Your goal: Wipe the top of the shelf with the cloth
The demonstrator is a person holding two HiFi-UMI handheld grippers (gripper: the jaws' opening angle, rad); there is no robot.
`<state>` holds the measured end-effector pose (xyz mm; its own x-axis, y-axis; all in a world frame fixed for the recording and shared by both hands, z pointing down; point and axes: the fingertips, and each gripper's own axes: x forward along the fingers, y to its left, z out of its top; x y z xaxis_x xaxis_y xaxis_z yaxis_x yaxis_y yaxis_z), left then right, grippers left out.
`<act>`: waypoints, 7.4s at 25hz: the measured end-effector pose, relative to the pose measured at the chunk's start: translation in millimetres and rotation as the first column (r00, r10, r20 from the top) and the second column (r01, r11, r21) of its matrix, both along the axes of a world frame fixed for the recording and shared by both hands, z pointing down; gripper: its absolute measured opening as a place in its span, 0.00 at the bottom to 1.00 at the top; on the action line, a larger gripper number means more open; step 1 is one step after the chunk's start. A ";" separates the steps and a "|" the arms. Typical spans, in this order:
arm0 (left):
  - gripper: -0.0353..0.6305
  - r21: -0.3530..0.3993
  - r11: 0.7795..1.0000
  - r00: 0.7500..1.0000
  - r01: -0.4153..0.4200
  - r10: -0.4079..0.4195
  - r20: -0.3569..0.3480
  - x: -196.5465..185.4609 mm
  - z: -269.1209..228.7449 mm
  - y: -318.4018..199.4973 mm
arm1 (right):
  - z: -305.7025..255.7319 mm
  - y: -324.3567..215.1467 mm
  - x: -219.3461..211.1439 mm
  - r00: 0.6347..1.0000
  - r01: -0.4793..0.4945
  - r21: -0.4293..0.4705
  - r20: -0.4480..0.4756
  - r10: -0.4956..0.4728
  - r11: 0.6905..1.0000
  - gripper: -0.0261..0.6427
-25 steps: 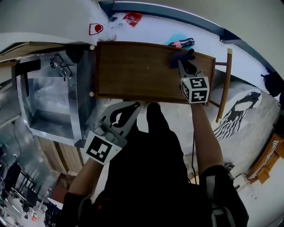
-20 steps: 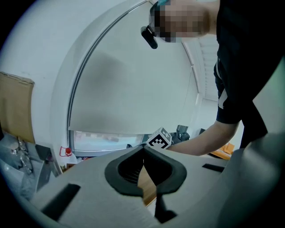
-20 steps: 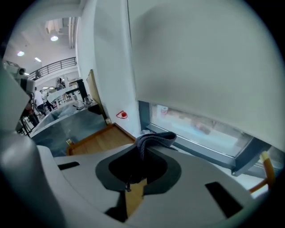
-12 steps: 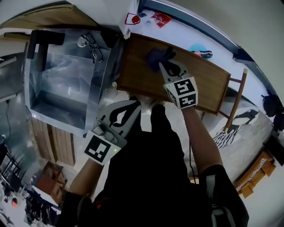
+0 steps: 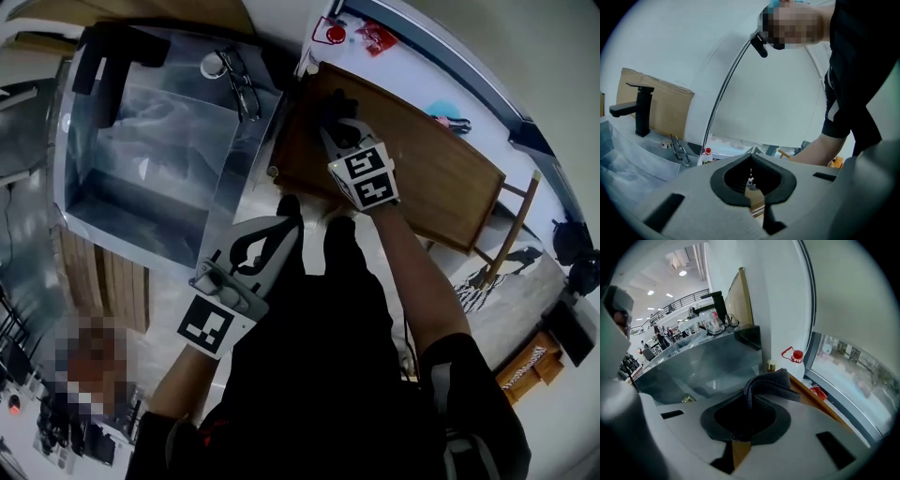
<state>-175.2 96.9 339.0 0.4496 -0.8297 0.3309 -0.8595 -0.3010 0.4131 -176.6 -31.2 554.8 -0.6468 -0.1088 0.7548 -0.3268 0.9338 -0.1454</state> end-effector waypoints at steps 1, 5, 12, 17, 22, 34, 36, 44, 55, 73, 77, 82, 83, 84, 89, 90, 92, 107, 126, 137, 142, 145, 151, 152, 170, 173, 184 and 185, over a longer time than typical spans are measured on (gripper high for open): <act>0.08 -0.003 1.000 1.000 0.001 -0.001 -0.002 -2.3 1.6 1.7 | 8.2 0.8 -4.1 1.000 0.007 -0.004 -0.013 -0.007 1.000 0.09; 0.08 -0.015 1.000 1.000 -0.002 0.002 -0.006 -11.2 7.2 6.5 | 29.5 4.2 -14.6 0.998 0.024 -0.014 -0.063 -0.025 1.000 0.09; 0.08 -0.019 1.000 1.000 0.001 -0.002 -0.010 -18.1 14.1 2.8 | 39.1 7.2 -17.5 0.996 0.033 -0.019 -0.086 -0.035 0.999 0.09; 0.08 -0.027 0.999 0.999 -0.036 0.036 -0.010 -1.7 14.6 -1.2 | 40.5 4.1 -7.2 0.996 0.005 -0.033 -0.085 -0.008 0.999 0.09; 0.08 -0.029 0.997 0.997 -0.075 0.075 -0.008 20.3 12.9 -9.6 | 44.1 -3.1 21.2 0.995 -0.030 -0.035 -0.092 0.027 0.999 0.08; 0.08 -0.018 0.981 0.981 -0.193 0.193 0.011 91.0 6.4 -33.3 | 48.6 -27.6 130.6 0.976 -0.183 -0.040 -0.123 0.177 0.982 0.09; 0.08 -0.015 0.977 0.977 -0.213 0.213 0.013 104.6 5.3 -37.0 | 49.6 -30.9 150.4 0.971 -0.206 -0.036 -0.130 0.200 0.978 0.08; 0.08 -0.015 0.955 0.955 -0.297 0.297 0.019 161.8 3.5 -49.7 | 50.7 -42.5 230.4 0.944 -0.299 -0.033 -0.153 0.291 0.954 0.08; 0.08 -0.005 0.925 0.925 -0.380 0.380 0.012 243.7 -3.3 -69.4 | 51.7 -60.3 357.8 0.884 -0.439 -0.018 -0.186 0.428 0.898 0.08; 0.08 -0.001 0.886 0.885 -0.464 0.464 0.039 303.3 -9.7 -84.1 | 49.5 -77.1 475.3 0.800 -0.563 0.041 -0.223 0.557 0.825 0.08; 0.08 0.000 0.894 0.893 -0.448 0.448 0.043 292.4 -12.2 -81.8 | 40.6 -77.6 471.0 0.792 -0.580 0.048 -0.201 0.576 0.814 0.08; 0.08 0.015 0.909 0.909 -0.415 0.414 0.049 264.6 -20.3 -75.5 | 3.0 -73.6 432.8 0.811 -0.572 0.061 -0.113 0.575 0.818 0.09; 0.08 0.020 0.912 0.912 -0.409 0.408 0.051 258.3 -22.8 -74.5 | -5.1 -72.4 421.5 0.818 -0.563 0.062 -0.096 0.567 0.824 0.09; 0.08 0.025 0.914 0.914 -0.404 0.402 0.053 251.4 -25.6 -73.4 | -13.0 -70.8 409.0 0.826 -0.554 0.063 -0.081 0.557 0.830 0.08; 0.08 0.056 0.933 0.934 -0.355 0.352 0.056 209.0 -38.5 -67.4 | -48.4 -62.2 333.3 0.871 -0.490 0.054 -0.001 0.490 0.870 0.08; 0.08 0.061 0.937 0.939 -0.343 0.340 0.055 199.6 -40.6 -65.8 | -54.8 -59.9 316.0 0.881 -0.473 0.050 0.014 0.473 0.880 0.09; 0.08 0.066 0.945 0.947 -0.321 0.318 0.055 180.4 -43.3 -61.6 | -66.1 -52.8 280.2 0.902 -0.430 0.041 0.043 0.429 0.902 0.09; 0.08 0.046 0.992 0.993 -0.116 0.115 0.040 50.0 -29.9 -15.2 | -71.6 57.5 66.0 0.993 -0.042 -0.087 0.105 0.051 0.995 0.09; 0.08 0.004 1.000 1.000 -0.022 0.022 0.008 -7.4 -7.7 29.8 | 35.2 106.4 1.6 0.995 0.053 -0.130 -0.081 -0.064 0.990 0.09; 0.08 -0.005 0.995 0.995 -0.097 0.097 0.019 24.7 -6.6 15.9 | 39.4 94.7 37.2 0.997 -0.024 -0.163 -0.076 0.012 0.986 0.08; 0.08 0.005 0.989 0.989 -0.145 0.144 0.030 51.2 -10.8 2.6 | 41.5 82.8 81.2 0.992 -0.104 -0.177 -0.089 0.089 0.979 0.08; 0.08 0.007 0.983 0.982 -0.185 0.185 0.039 71.2 -12.6 -5.7 | 42.2 74.6 109.9 0.986 -0.151 -0.177 -0.096 0.136 0.973 0.08; 0.08 0.005 0.963 0.962 -0.268 0.267 0.048 110.7 -14.8 -19.4 | 43.4 62.2 162.3 0.968 -0.242 -0.173 -0.109 0.226 0.955 0.08; 0.08 0.004 0.960 0.959 -0.279 0.278 0.048 117.1 -15.2 -21.8 | 43.6 60.3 171.2 0.964 -0.257 -0.173 -0.111 0.241 0.951 0.08; 0.08 0.011 0.890 0.888 -0.456 0.455 0.065 227.6 -21.1 -58.1 | 43.0 32.6 324.5 0.877 -0.476 -0.142 -0.152 0.456 0.868 0.08; 0.08 0.013 0.878 0.877 -0.478 0.476 0.068 243.7 -22.3 -61.8 | 42.0 28.8 350.5 0.855 -0.515 -0.137 -0.159 0.494 0.846 0.08; 0.08 0.020 0.842 0.841 -0.539 0.536 0.075 296.3 -27.3 -68.9 | 41.5 18.4 430.3 0.800 -0.591 -0.087 -0.190 0.569 0.802 0.08; 0.08 0.021 0.839 0.837 -0.544 0.541 0.077 300.6 -27.7 -69.3 | 41.5 17.6 436.3 0.796 -0.597 -0.084 -0.191 0.575 0.798 0.08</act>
<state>125.4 27.6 311.3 0.8101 -0.4726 0.3469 -0.5782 -0.7422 0.3390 259.7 -13.6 596.4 -0.3708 -0.3224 0.8710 -0.8324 0.5312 -0.1578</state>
